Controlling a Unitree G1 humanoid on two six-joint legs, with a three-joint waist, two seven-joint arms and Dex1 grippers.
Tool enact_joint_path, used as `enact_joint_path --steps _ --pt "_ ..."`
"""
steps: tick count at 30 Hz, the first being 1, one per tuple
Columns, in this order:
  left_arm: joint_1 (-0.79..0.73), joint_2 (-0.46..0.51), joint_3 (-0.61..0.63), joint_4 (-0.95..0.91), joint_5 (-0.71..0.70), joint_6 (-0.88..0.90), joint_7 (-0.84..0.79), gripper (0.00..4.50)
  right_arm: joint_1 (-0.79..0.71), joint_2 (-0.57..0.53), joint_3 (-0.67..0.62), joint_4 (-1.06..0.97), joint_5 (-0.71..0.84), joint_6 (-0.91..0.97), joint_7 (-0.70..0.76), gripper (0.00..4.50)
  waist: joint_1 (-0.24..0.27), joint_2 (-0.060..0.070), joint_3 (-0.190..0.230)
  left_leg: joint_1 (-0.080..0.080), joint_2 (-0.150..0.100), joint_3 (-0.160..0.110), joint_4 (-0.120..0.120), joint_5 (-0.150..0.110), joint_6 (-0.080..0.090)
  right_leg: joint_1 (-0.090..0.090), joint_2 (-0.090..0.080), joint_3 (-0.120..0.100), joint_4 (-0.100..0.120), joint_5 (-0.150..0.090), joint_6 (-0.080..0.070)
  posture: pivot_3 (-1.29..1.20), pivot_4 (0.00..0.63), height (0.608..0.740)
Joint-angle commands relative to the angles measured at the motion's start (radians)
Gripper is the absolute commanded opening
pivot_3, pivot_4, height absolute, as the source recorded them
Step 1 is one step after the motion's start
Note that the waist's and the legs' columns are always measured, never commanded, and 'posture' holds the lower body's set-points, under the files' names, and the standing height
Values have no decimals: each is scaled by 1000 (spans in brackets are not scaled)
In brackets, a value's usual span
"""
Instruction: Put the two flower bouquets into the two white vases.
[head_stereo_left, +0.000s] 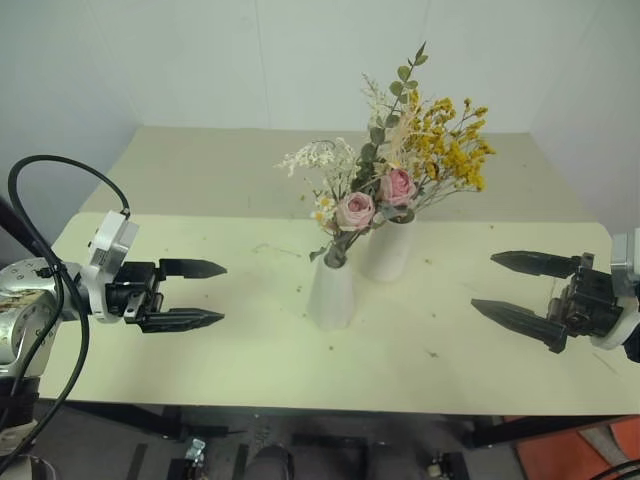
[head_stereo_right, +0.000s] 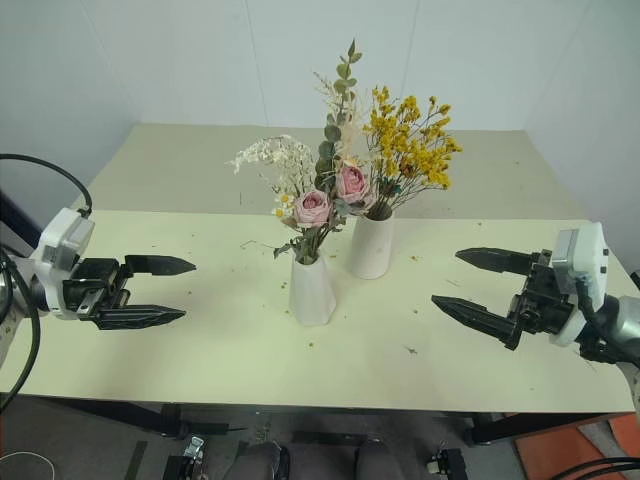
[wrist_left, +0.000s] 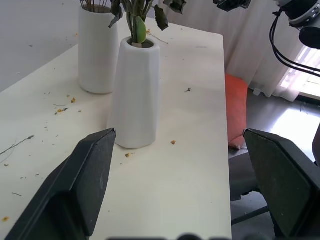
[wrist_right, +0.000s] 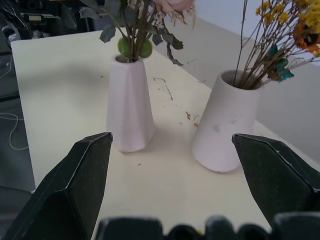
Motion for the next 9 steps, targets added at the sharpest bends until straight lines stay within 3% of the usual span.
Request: enact_joint_path --steps 1,9 --pt "5 9 43 -41 -19 -15 13 4434 5 -16 -51 -4 0 -15 9 4500 0 0 0 0 0 0 0 0 0 0 0 0 0 0 0 0 150 740" --pt "14 -14 43 -68 -31 -16 47 4434 6 -18 -49 1 -8 -15 9 4500 0 0 0 0 0 0 0 0 0 0 0 0 0 0 0 0 150 740"
